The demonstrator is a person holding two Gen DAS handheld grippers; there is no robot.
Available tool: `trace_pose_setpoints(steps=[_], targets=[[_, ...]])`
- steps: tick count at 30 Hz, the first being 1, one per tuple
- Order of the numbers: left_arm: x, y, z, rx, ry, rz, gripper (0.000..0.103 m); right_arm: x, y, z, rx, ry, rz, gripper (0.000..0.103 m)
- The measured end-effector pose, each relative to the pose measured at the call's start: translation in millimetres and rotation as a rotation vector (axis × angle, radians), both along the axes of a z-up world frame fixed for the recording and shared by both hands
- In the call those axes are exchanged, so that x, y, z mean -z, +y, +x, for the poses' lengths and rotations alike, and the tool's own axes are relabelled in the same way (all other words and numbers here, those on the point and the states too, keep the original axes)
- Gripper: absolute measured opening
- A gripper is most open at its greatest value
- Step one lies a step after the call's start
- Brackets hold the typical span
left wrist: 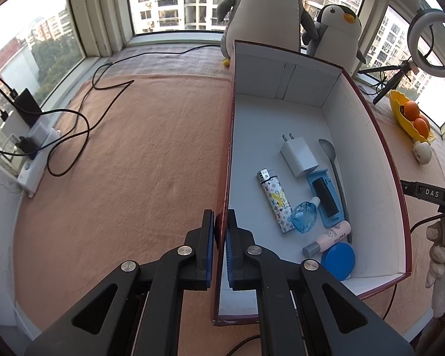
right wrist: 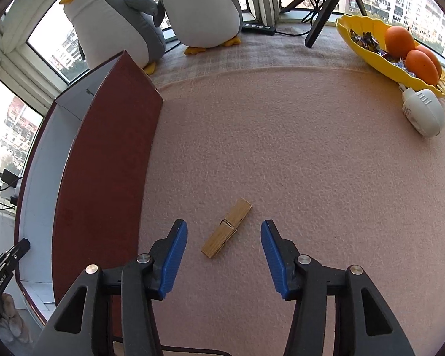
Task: Organize rigid objects
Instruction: 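Move the right gripper to the wooden clothespin and grasp it, then carry the clothespin into the box and release it beside the hammer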
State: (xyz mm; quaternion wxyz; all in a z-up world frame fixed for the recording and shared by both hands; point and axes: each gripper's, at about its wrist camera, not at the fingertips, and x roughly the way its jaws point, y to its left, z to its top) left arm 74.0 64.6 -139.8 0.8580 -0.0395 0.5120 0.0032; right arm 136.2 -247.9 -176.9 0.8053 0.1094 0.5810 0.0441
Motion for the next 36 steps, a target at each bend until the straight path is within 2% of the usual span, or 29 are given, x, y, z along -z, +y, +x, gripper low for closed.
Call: trace_pose_setpoints(steps=[9,14,15,18,22,27,36], targets=[[1.1,-0.5,-0.6,-0.011,0.008,-0.002,0.006,21.8,12.8,11.7,-0.061,0.057,-0.051,0.032],[1.3,-0.6,-0.8,-0.011,0.008,-0.001,0.006,26.3,15.3,12.3,-0.103,0.061,-0.099,0.018],[1.5,-0.6,-1.1,-0.011,0.008,0.000,0.006,26.6,13.7,12.3,-0.106,0.061,-0.104,0.013],[2.3,0.1,-1.5,-0.015,0.009,-0.002,0.006,24.3,6.3,10.0,-0.095,0.056,-0.104,0.012],[2.2,0.0,-1.5,-0.015,0.009,0.001,0.006,8.7,-2.4,3.9,-0.065,0.010,-0.100,0.012],[2.1,-0.2,-1.6,-0.014,0.008,0.002,0.006,-28.1,2.7,-2.5,-0.075,-0.086,-0.100,0.012],[1.8,0.3,-1.5,-0.014,0.007,-0.002,0.006,-94.8,43.7,-13.4,-0.161,-0.247,-0.074,0.012]])
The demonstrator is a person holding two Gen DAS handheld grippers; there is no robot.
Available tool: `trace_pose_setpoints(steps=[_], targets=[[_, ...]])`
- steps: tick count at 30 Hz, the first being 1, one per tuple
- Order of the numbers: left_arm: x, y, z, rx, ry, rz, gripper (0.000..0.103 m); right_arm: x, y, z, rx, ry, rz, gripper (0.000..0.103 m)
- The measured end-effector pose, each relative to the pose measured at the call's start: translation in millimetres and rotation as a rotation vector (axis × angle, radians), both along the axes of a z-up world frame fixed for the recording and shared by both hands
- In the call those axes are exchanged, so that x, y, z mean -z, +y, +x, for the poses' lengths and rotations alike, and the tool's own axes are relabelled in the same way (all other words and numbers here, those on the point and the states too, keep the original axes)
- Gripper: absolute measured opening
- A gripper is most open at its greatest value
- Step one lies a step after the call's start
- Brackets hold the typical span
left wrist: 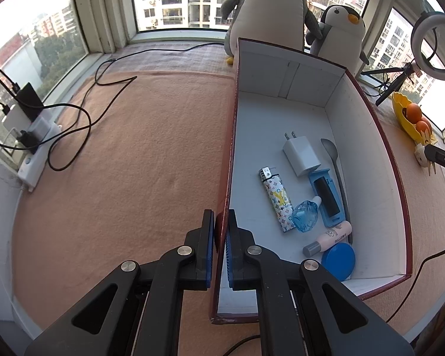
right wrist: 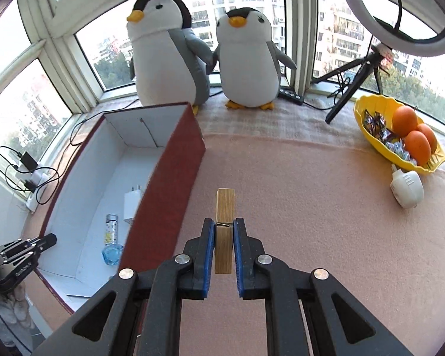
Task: Organize rigid objects
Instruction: 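Carry the clothespin into the box and release it beside the hammer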
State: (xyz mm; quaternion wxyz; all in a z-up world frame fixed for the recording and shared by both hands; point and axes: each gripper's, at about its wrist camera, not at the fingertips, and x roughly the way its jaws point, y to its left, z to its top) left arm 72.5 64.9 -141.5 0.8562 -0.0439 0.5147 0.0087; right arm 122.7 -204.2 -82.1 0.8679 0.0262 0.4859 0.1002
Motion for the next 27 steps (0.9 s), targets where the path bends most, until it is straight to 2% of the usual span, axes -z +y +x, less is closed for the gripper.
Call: trace_pose_setpoints(steps=[6,12,27], targets=[[-0.6,1.2,-0.1,0.001,-0.006,-0.009,0.006,-22.9,34.3,-12.3,-0.082,-0.047,0.006,0.012],[-0.1,1.6,-0.9,0.007,-0.015,-0.013,0.006,-32.9,62.5,-21.2,-0.143,-0.069,-0.002,0.012],[0.7,2.3,-2.3,0.023,-0.030,-0.018,0.006,-12.5,119.6,-32.9,-0.251,-0.018,-0.040,0.012]])
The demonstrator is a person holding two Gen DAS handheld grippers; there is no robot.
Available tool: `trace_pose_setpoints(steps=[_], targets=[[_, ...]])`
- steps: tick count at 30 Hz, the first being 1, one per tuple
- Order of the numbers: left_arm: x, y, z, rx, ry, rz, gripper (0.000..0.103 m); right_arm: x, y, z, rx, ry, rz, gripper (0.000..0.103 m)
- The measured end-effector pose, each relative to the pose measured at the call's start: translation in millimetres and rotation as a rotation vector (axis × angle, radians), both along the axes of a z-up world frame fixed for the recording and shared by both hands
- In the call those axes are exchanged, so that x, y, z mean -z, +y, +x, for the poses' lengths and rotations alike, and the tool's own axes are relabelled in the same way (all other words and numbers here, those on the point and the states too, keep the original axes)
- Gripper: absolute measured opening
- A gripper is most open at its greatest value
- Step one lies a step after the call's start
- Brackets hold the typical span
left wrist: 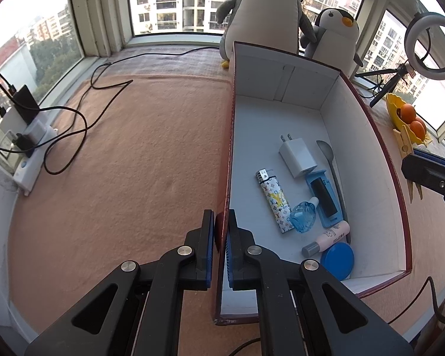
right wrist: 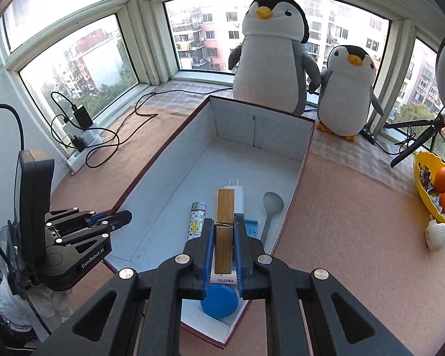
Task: Organize rigid objects
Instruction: 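Carry the clothespin into the box and release it beside the hammer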
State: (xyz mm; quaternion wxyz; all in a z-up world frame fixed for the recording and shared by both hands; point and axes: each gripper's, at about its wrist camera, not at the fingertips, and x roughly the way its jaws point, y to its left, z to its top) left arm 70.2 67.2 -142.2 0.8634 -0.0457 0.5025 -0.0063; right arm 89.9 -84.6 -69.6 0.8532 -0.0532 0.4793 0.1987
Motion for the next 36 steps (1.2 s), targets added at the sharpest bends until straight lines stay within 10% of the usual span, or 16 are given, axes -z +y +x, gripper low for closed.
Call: trace_pose_setpoints(steps=[18,24,36], targets=[[0.3,-0.4,0.1,0.003,0.000,-0.001,0.006,22.8,14.3,2.4,-0.013,0.056,-0.013,0.012],[0.2,-1.3,0.3,0.003,0.003,0.001,0.006,20.0,12.2,1.9,-0.012,0.042,-0.007,0.038],[0.4,-3.7,1.9,0.002,0.018,0.019,0.006,14.5,-10.2,3.7,0.026,0.028,0.028,0.047]])
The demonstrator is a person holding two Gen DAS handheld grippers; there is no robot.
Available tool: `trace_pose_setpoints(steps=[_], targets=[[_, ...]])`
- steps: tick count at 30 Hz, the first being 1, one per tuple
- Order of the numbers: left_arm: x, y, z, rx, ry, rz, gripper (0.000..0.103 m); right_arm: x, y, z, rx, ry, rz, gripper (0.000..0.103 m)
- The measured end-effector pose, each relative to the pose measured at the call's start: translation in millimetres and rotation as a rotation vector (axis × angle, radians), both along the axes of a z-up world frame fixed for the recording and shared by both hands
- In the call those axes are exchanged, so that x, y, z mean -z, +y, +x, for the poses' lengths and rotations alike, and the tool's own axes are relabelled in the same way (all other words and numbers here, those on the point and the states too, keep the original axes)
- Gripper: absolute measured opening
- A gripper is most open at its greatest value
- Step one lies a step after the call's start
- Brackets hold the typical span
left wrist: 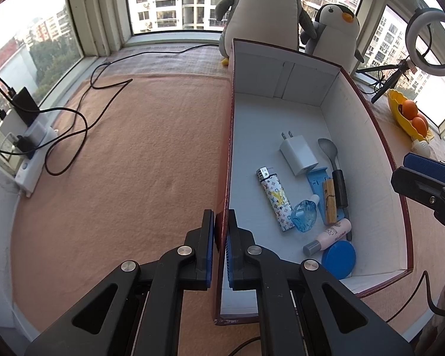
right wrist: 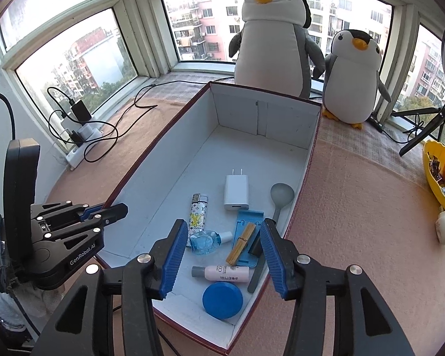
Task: Organize rigid objects
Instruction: 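Carry the clothespin into the box and release it beside the hammer, then move the right gripper to the white plug-in device and grasp it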
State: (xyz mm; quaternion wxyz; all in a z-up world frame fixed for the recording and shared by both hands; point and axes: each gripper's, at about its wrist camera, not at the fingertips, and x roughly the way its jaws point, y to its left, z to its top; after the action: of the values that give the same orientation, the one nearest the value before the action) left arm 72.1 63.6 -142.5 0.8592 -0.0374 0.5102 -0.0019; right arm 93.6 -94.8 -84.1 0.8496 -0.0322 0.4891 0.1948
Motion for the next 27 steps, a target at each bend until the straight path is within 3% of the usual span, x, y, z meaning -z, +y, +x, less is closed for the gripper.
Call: trace_pose_setpoints(steps=[13,19,22,27], targets=[[0.9,-2.5,1.1,-0.016,0.022,0.024,0.006,4.4,-94.2,13.6,0.183,-0.017,0.030,0.047],[1.7,-4.0,1.4,-0.024,0.040,0.037,0.006,13.8,-174.6,25.0,0.341,-0.026,0.013,0.048],[2.8,-4.5,2.0,-0.032,0.049,0.041,0.006,19.8,-221.8,33.9,0.427,-0.038,-0.033,0.055],[3.8,-4.7,2.5,-0.043,0.060,0.043,0.006,36.9,-297.8,54.1,0.552,-0.029,-0.126,0.056]])
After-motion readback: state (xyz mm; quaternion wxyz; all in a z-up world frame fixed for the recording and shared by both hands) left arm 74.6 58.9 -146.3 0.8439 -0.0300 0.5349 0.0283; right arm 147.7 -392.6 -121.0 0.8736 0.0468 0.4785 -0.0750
